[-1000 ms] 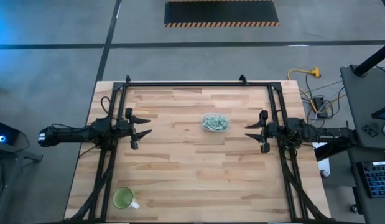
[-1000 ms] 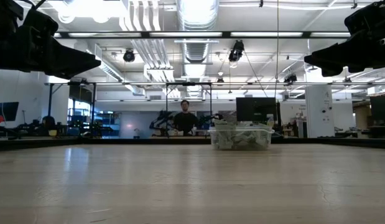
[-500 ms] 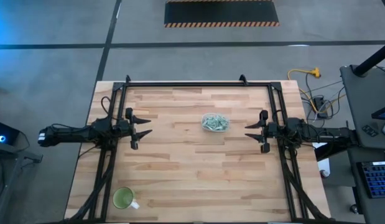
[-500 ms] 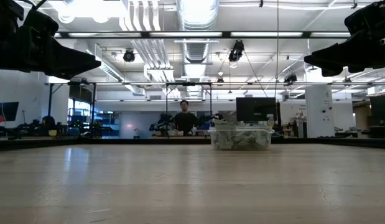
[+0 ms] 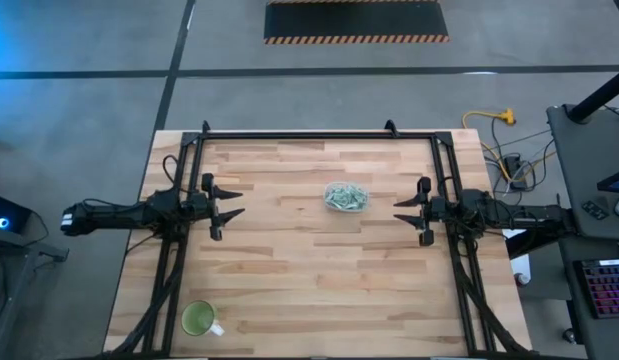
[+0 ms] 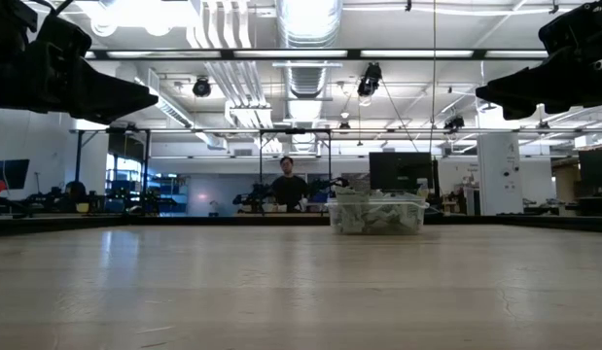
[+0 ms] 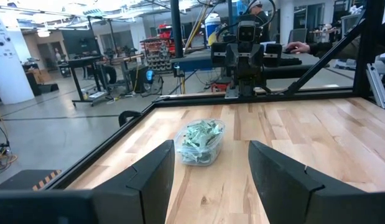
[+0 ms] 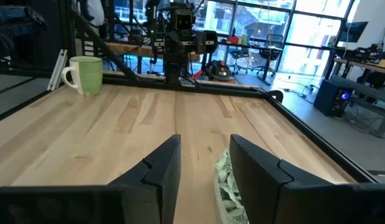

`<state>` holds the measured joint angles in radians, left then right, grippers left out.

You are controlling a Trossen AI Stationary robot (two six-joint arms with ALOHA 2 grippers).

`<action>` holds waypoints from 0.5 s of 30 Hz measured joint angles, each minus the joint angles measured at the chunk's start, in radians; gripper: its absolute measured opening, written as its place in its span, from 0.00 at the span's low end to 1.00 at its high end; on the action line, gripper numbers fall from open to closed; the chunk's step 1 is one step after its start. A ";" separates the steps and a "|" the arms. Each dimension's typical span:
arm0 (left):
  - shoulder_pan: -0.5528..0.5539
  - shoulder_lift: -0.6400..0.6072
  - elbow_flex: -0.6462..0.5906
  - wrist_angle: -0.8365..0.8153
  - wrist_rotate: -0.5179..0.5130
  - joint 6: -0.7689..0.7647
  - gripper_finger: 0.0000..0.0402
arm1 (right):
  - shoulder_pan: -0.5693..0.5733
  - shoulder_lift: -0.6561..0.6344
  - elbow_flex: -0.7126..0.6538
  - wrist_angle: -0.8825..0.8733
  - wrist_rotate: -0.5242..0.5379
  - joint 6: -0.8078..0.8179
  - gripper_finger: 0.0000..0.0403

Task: Pick and place Stevia / Truvia into bins
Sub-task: Return to Home Position

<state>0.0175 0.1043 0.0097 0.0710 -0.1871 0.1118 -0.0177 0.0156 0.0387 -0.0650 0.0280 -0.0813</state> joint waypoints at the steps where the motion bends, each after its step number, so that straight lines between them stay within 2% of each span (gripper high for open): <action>1: 0.000 0.000 0.000 0.000 0.000 0.000 0.47 | 0.000 0.000 0.000 0.000 0.000 0.001 0.32; 15: 0.000 0.000 0.000 0.000 0.000 0.000 0.47 | 0.000 0.000 0.000 0.000 0.000 0.002 0.30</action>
